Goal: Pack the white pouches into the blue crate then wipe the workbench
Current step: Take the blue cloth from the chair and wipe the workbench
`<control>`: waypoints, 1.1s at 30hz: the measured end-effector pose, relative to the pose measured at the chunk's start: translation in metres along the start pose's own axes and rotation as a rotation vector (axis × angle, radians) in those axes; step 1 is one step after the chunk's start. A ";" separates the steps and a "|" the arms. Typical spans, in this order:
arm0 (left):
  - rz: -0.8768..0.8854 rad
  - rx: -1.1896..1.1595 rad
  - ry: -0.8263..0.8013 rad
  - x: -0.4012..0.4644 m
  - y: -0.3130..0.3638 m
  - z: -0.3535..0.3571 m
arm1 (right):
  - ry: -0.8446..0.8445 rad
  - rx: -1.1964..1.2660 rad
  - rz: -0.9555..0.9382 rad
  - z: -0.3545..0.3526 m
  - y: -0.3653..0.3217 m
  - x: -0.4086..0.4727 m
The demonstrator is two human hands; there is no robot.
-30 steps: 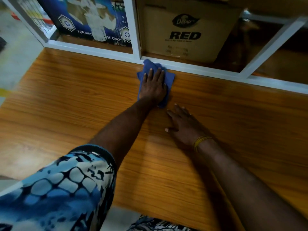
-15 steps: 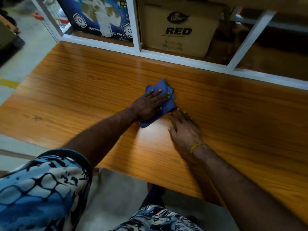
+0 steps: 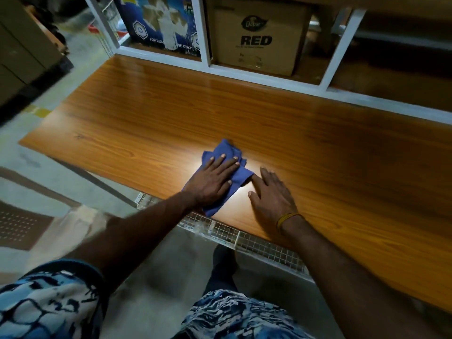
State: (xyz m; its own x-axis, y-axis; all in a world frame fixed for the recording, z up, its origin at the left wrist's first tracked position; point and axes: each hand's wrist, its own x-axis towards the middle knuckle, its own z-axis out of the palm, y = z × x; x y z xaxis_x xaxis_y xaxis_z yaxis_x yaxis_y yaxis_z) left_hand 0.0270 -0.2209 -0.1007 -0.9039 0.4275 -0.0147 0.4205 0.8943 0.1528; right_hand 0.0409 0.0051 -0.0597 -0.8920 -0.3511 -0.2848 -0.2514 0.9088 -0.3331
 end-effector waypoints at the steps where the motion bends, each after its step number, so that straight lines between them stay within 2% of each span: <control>1: -0.062 -0.001 0.008 -0.004 0.011 0.002 | 0.002 -0.004 -0.005 0.001 0.003 -0.004; 8: -0.630 -0.013 0.109 0.000 0.089 0.014 | 0.040 -0.026 0.044 -0.001 0.025 -0.013; 11: -0.765 -0.018 0.118 0.020 0.104 0.015 | 0.063 -0.039 0.084 -0.006 0.033 -0.002; 15: -0.848 -0.065 0.167 0.056 0.103 0.013 | 0.075 -0.044 0.122 -0.009 0.037 0.021; 20: -0.862 -0.109 0.230 0.122 0.075 0.012 | 0.089 -0.074 0.126 -0.013 0.039 0.045; 27: -0.775 -0.122 0.276 0.211 0.013 0.017 | 0.076 -0.004 0.145 -0.030 0.050 0.082; 30: -0.607 -0.101 0.187 0.245 -0.014 0.010 | 0.092 0.031 0.149 -0.034 0.054 0.090; 33: -0.345 -0.078 0.153 0.276 -0.032 0.001 | 0.096 0.038 0.152 -0.034 0.057 0.094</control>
State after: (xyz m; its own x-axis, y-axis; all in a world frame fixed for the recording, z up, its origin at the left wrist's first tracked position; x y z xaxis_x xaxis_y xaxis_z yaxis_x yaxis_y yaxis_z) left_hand -0.2356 -0.1311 -0.1109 -0.9950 0.0729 0.0685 0.0873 0.9669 0.2398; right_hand -0.0699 0.0310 -0.0751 -0.9508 -0.1860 -0.2476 -0.0986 0.9398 -0.3273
